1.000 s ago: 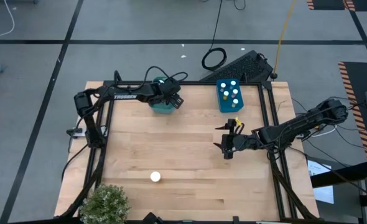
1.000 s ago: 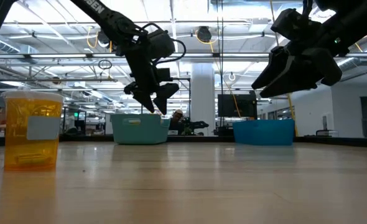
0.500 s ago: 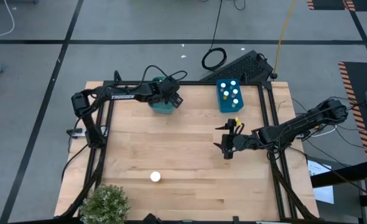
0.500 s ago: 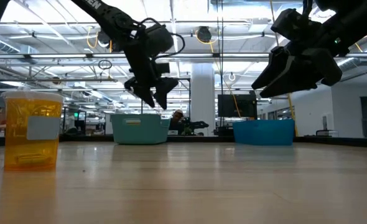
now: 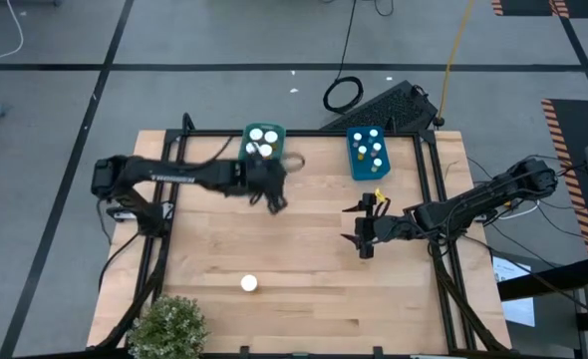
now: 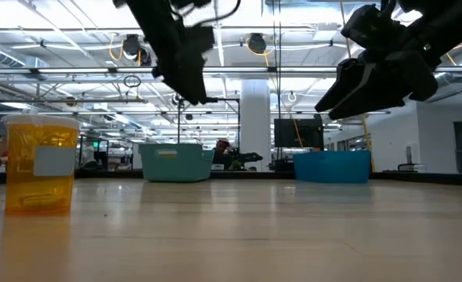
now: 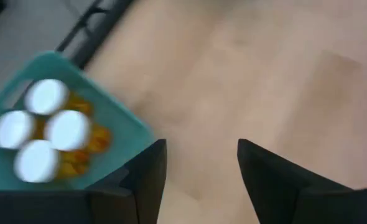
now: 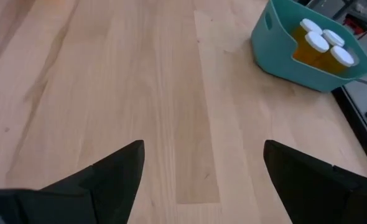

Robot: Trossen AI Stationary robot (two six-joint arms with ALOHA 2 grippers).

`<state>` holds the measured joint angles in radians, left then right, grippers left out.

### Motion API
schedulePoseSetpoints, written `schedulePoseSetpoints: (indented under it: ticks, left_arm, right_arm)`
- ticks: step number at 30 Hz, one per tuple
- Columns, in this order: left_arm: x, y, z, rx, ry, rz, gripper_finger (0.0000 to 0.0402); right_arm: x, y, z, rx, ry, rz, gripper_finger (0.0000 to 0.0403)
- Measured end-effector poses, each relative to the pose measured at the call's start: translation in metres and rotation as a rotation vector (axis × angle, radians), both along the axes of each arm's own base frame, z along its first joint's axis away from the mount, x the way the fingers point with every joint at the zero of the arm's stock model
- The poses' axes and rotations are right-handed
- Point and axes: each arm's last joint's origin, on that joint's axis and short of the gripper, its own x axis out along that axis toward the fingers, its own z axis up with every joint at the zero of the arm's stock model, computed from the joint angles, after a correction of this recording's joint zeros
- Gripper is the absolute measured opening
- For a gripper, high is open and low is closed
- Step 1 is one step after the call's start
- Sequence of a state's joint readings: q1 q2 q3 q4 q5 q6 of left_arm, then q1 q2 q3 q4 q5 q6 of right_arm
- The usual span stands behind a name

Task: Pick and place medicine bottles into bin by pill shape (circle, oval)
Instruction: Put the big orange pill bottle into the green bin

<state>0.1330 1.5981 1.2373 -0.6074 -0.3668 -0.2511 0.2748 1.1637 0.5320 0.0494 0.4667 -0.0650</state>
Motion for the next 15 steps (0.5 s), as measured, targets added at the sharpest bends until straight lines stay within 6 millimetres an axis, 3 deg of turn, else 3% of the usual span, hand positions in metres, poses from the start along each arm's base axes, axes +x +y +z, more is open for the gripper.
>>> schedulePoseSetpoints:
  ticks: [7, 15]
  left_arm:
    - [-0.008, -0.095, 0.003, -0.047, 0.027, -0.227, 0.0203]
    - [-0.033, -0.183, 0.003, -0.133, -0.021, -0.353, 0.0263]
  right_arm:
    - [0.002, 0.001, 0.003, 0.051, -0.046, -0.021, 0.0322]
    - [0.003, 0.004, 0.003, 0.222, -0.066, -0.009, 0.0322]
